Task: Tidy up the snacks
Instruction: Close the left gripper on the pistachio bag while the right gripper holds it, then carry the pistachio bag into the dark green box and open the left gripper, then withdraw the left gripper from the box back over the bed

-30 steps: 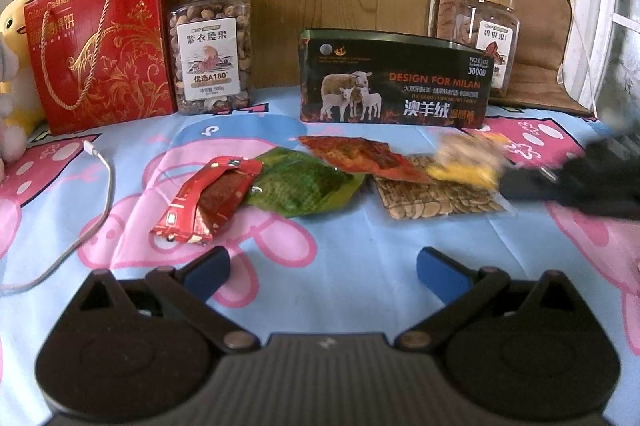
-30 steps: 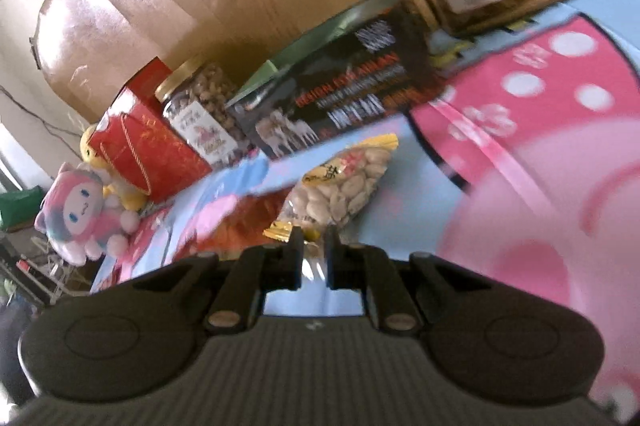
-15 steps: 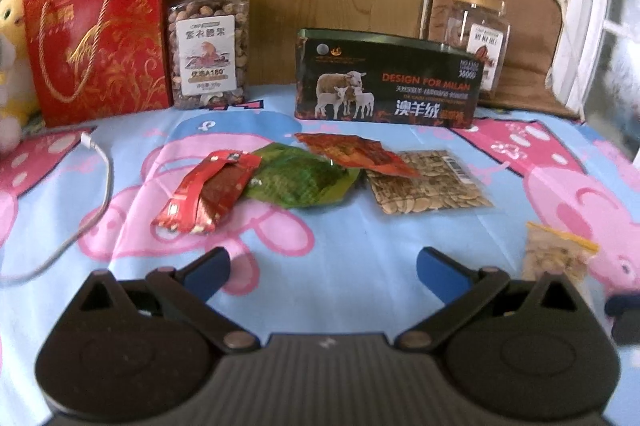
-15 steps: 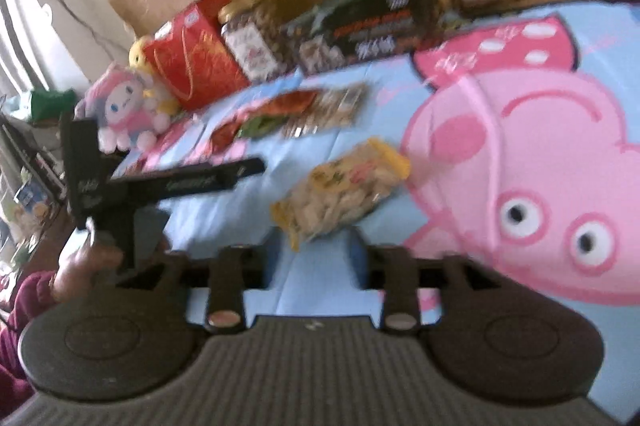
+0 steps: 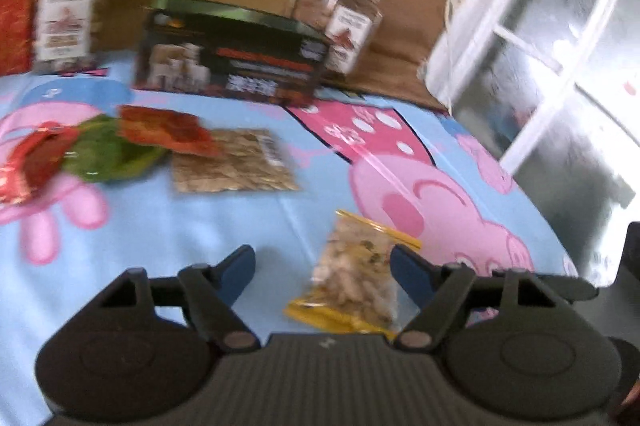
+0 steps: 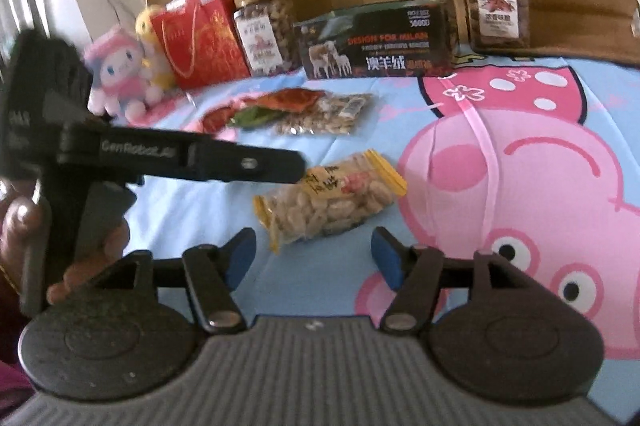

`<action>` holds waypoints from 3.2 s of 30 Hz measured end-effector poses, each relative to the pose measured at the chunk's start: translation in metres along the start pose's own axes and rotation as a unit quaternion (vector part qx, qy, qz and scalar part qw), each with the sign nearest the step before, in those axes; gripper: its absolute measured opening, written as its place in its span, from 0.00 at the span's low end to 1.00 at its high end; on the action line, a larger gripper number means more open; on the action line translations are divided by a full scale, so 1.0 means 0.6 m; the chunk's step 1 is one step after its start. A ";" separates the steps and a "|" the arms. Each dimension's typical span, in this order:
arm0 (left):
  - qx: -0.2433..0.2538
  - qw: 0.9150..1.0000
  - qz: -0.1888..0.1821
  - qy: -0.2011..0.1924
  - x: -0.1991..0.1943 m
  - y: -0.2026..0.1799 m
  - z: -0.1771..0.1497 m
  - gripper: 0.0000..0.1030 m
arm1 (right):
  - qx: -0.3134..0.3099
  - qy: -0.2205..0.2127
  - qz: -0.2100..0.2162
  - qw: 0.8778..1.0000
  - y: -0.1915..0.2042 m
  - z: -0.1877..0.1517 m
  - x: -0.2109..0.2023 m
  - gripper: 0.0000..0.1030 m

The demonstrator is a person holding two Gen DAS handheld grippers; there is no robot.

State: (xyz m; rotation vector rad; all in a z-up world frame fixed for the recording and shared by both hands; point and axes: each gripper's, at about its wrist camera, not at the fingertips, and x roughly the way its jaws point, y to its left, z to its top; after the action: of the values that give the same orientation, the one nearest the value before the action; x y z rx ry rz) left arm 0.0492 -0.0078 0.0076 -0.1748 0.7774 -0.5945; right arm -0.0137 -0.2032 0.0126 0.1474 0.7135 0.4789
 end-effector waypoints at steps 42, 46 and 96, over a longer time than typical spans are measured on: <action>0.060 0.991 0.005 -0.117 0.000 0.005 0.198 0.48 | -0.131 -0.182 -0.069 0.972 0.033 0.164 0.087 0.55; 0.059 0.992 0.005 -0.113 0.022 0.014 0.228 0.48 | -0.130 -0.187 -0.074 0.971 0.022 0.182 0.105 0.55; -0.033 0.974 0.071 -0.211 -0.169 0.142 -0.059 0.64 | -0.173 -0.039 -0.065 0.982 0.107 0.134 0.229 0.47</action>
State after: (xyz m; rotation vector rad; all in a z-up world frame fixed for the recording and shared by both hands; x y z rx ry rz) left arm 0.0053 0.1219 0.0135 -0.2932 0.3916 -0.3780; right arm 0.1052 -0.0794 0.0099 -0.2046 0.5497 0.4624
